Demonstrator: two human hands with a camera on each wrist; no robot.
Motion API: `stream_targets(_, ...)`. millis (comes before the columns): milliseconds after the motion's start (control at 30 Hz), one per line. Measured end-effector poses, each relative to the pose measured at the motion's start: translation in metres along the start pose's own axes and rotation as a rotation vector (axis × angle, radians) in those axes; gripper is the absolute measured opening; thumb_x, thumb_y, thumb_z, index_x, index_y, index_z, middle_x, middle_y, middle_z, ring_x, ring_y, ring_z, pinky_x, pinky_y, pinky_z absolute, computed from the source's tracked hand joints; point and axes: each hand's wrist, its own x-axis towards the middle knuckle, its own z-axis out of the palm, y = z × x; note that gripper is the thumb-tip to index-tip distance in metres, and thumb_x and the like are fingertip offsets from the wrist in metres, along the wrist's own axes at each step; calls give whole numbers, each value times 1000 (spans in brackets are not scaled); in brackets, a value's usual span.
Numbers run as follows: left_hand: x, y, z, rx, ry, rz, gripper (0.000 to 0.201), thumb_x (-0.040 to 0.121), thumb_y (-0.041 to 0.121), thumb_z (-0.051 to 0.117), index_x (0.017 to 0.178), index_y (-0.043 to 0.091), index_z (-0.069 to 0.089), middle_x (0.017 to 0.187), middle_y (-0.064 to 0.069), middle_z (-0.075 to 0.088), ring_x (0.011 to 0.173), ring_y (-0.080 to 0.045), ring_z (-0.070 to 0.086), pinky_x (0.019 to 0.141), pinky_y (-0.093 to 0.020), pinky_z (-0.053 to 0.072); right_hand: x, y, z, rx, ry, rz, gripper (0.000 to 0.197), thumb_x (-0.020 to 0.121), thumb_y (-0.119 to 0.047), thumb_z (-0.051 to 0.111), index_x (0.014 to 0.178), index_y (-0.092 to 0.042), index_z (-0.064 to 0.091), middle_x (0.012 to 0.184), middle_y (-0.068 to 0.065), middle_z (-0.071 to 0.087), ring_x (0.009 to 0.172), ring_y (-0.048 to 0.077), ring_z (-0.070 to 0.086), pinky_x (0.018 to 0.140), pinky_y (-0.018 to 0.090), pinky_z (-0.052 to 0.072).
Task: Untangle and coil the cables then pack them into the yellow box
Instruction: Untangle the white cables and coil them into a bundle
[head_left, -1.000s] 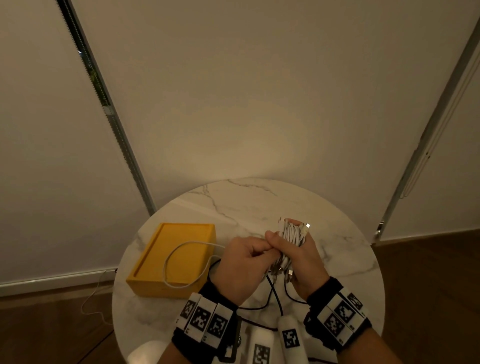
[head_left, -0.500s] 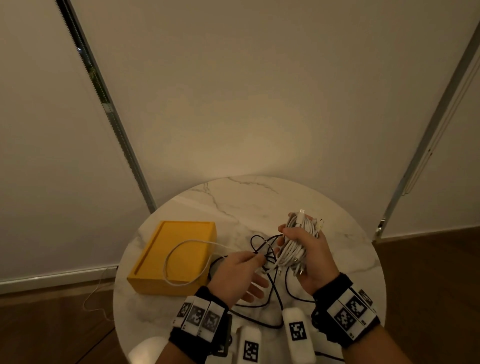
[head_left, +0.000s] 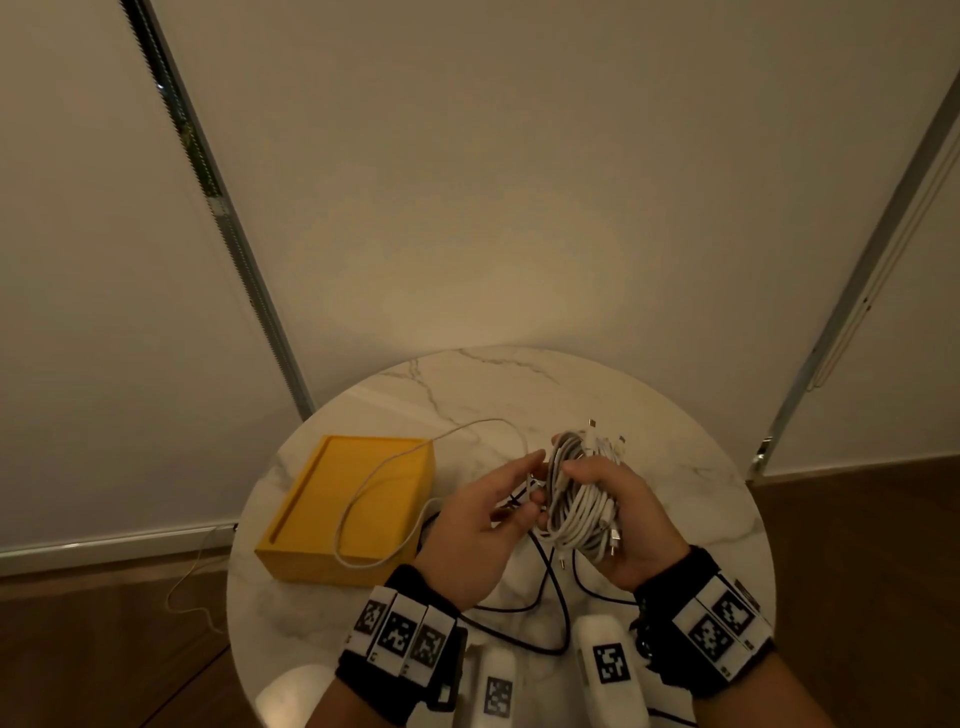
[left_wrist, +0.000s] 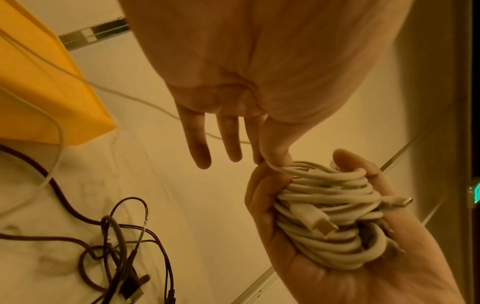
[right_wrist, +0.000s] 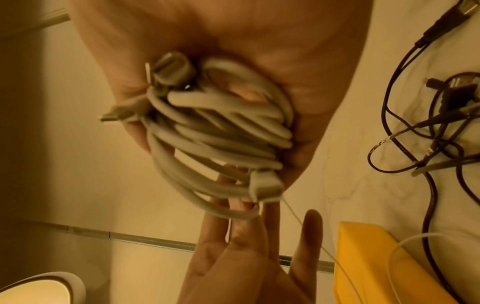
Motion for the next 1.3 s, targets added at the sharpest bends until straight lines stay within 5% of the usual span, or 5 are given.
stream_targets(367, 1, 5, -6, 297, -89, 90, 66, 101, 28, 53, 150, 54, 19, 156, 28, 27, 149, 5, 8, 123, -34, 23, -1, -1, 1, -51, -6, 17, 82, 41, -30, 95, 110, 5, 68, 94, 21, 68, 77, 30, 68, 62, 36, 56)
stream_targets(733, 4, 2, -12, 438, -67, 43, 91, 89, 35, 70, 153, 51, 7, 160, 13, 28, 148, -7, 23, 116, -37, 36, -5, 2, 8, -149, -82, -14, 66, 62, -14, 81, 123, 1, 61, 115, 31, 66, 107, 47, 65, 88, 50, 52)
stream_targets(1033, 8, 3, -26, 618, 13, -3, 108, 49, 78, 75, 144, 51, 32, 140, 7, 35, 131, -13, 31, 110, -34, 33, -9, 0, 8, -196, -165, 7, 51, 57, -10, 79, 108, -11, 70, 88, 22, 63, 71, 31, 64, 62, 35, 56)
stream_targets(1167, 10, 0, -40, 591, -23, -152, 86, 48, 63, 87, 124, 47, 50, 147, 5, 31, 139, -17, 29, 112, -39, 35, -9, 1, 4, -226, -197, 19, 59, 62, -7, 79, 119, -12, 63, 91, 21, 62, 72, 33, 62, 65, 42, 58)
stream_targets(1300, 9, 0, -43, 671, 69, -188, 28, 87, 34, 73, 110, 29, 59, 143, 0, 51, 135, -18, 43, 105, -31, 39, -9, 1, 0, -277, -136, 26, 60, 63, -5, 78, 120, -15, 62, 90, 18, 62, 74, 29, 61, 62, 44, 58)
